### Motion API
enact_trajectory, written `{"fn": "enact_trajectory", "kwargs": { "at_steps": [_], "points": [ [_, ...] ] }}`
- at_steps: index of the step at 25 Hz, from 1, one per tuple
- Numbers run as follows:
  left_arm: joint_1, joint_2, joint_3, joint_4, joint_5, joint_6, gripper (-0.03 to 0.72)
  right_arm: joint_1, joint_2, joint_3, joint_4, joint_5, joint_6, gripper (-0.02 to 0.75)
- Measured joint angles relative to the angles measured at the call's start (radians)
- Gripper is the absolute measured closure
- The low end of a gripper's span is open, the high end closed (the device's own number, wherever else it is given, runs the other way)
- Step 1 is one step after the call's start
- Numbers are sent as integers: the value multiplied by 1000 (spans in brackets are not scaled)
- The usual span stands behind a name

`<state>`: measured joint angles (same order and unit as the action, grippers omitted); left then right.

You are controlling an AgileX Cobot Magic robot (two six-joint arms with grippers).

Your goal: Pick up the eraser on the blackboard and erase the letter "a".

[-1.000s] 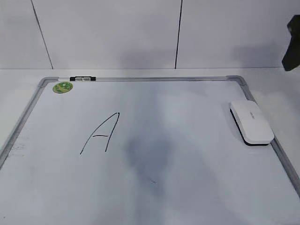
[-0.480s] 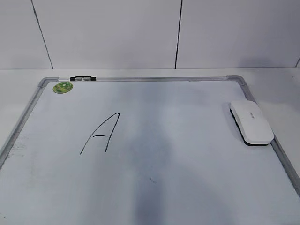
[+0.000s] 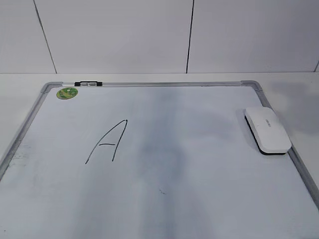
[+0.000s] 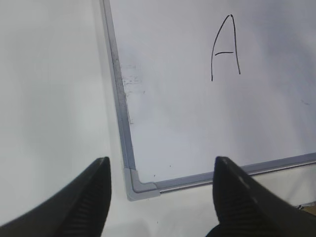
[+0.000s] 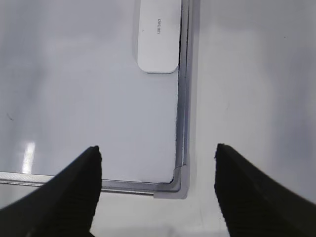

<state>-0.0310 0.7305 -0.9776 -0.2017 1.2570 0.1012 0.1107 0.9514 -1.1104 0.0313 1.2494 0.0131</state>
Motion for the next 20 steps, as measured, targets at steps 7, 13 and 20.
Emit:
{"fn": "enact_trajectory", "kwargs": {
  "at_steps": [7, 13, 20],
  "points": [
    [0, -151, 121, 0, 4, 0, 203, 0, -177, 115, 0, 2, 0, 197],
    [0, -231, 239, 0, 4, 0, 203, 0, -335, 231, -31, 6, -13, 197],
    [0, -307, 396, 8, -20, -2, 203, 0, -458, 438, -83, 6, -18, 197]
  ]
}}
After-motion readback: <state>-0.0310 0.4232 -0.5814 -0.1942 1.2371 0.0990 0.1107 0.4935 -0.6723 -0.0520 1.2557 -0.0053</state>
